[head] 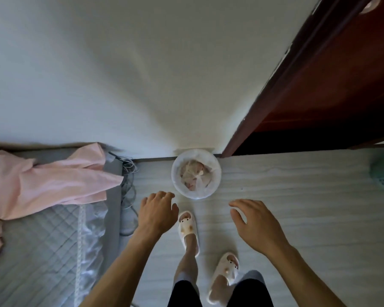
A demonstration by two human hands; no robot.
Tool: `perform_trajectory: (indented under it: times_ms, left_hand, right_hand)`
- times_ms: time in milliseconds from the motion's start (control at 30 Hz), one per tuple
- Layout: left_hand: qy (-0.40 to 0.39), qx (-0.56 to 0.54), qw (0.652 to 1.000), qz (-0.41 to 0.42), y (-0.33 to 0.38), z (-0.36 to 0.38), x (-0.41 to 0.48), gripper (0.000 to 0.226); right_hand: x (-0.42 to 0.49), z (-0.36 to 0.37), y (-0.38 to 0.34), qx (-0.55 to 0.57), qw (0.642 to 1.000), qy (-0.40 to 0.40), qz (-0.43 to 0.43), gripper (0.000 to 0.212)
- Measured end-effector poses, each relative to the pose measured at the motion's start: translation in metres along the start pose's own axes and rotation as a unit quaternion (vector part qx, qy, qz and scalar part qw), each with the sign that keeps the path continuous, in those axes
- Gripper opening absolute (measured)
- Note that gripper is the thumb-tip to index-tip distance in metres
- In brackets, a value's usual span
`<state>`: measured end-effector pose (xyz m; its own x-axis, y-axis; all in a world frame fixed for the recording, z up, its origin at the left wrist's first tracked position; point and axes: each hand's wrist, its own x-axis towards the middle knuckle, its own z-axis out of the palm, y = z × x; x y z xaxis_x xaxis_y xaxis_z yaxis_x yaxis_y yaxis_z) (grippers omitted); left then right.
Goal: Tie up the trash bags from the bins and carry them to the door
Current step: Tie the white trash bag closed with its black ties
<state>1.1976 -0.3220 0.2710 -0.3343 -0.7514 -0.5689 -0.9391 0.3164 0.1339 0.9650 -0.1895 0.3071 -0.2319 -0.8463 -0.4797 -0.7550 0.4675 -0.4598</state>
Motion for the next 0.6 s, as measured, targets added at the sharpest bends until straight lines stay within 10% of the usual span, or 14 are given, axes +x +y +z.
perform_trajectory:
  times_ms: [367,600]
  left_hand:
    - [-0.033,-0.113,0.989,-0.089,-0.038,0.172,0.191,0.056]
    - [0.045,-0.374,0.909,-0.178,-0.057,0.261,0.29,0.071]
  right_hand:
    - [0.182,0.168,0.111,0.047,0.995,-0.055,0.066,0.042]
    - [0.28,0.252,0.173,0.169,0.979,0.003,0.116,0.057]
